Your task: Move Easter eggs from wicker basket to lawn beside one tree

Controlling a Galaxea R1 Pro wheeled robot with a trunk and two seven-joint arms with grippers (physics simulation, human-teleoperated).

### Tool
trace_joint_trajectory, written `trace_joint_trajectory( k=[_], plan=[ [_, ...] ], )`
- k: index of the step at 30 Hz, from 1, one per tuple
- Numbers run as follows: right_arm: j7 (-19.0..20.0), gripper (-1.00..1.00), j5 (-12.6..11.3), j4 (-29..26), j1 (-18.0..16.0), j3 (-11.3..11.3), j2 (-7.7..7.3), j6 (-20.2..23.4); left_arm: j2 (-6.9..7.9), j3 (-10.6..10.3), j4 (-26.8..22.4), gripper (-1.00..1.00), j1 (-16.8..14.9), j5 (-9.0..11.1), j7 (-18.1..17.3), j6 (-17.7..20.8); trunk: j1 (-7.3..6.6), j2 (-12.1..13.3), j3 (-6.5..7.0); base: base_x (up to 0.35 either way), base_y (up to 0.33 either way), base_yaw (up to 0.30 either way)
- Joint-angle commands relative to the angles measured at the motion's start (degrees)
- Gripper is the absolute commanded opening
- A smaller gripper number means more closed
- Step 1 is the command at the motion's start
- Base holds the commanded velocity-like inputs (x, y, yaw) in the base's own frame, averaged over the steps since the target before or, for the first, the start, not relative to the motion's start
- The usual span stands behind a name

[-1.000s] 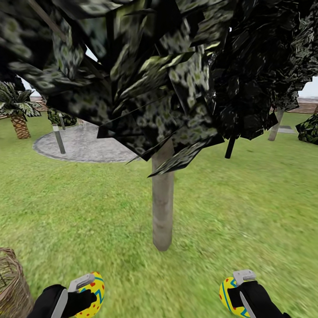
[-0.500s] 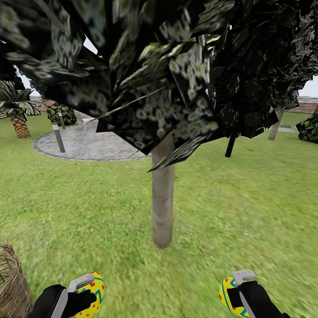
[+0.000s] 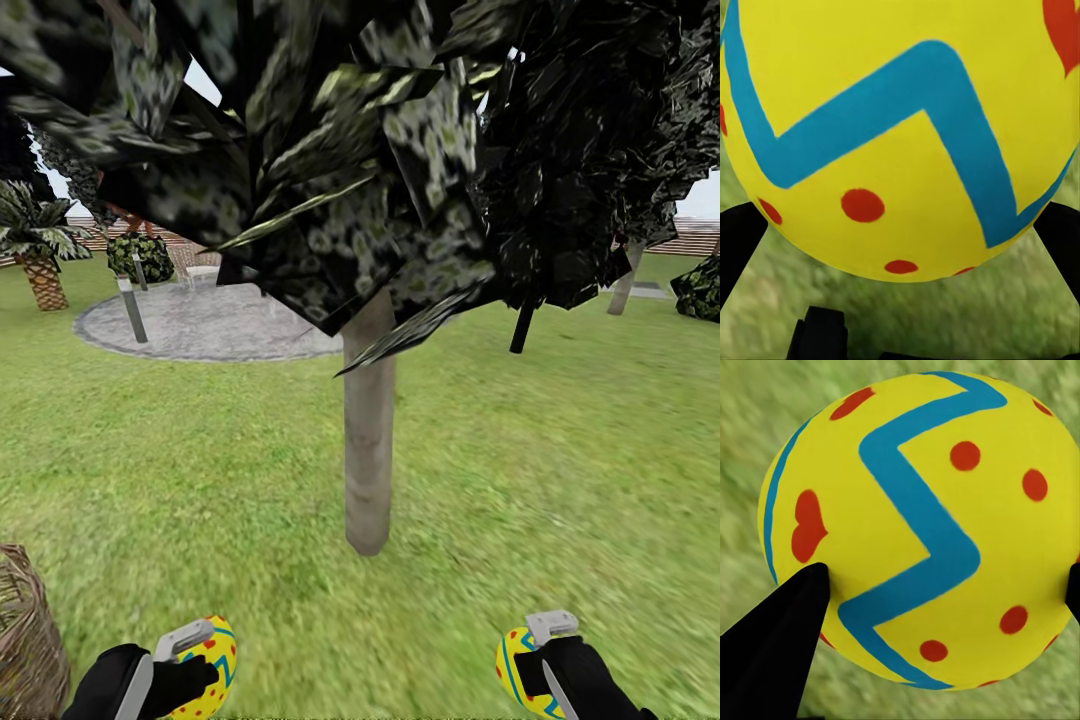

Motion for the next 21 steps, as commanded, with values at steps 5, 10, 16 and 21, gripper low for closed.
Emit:
trace_joint_trajectory(
  k=[5,10,16,21],
  plan=[
    [-0.2,-1.00,0.1,-0.1,0.0,0.2,-0.06,0.3,0.16,0.4,-0.6,-1.00,-0.1,0.1,-0.2,0.4,1.10,-2.0,-0.96,0.000,0.000,0.000],
    [-0.2,-1.00,0.1,-0.1,0.0,0.2,-0.06,0.3,0.19,0.3,-0.8,-1.00,0.0,0.1,-0.2,0.4,2.19,-4.1,-1.86,0.000,0.000,0.000],
    [-0.2,-1.00,0.0,-0.1,0.0,0.2,-0.06,0.4,0.18,0.3,-0.7,-1.00,0.0,0.1,-0.2,0.4,3.51,-6.5,-2.94,0.000,0.000,0.000],
    [-0.2,-1.00,0.0,-0.1,0.0,0.2,-0.06,0.4,0.21,0.3,-0.8,-1.00,0.0,0.1,-0.2,0.4,4.61,-8.5,-3.83,0.000,0.000,0.000]
  ],
)
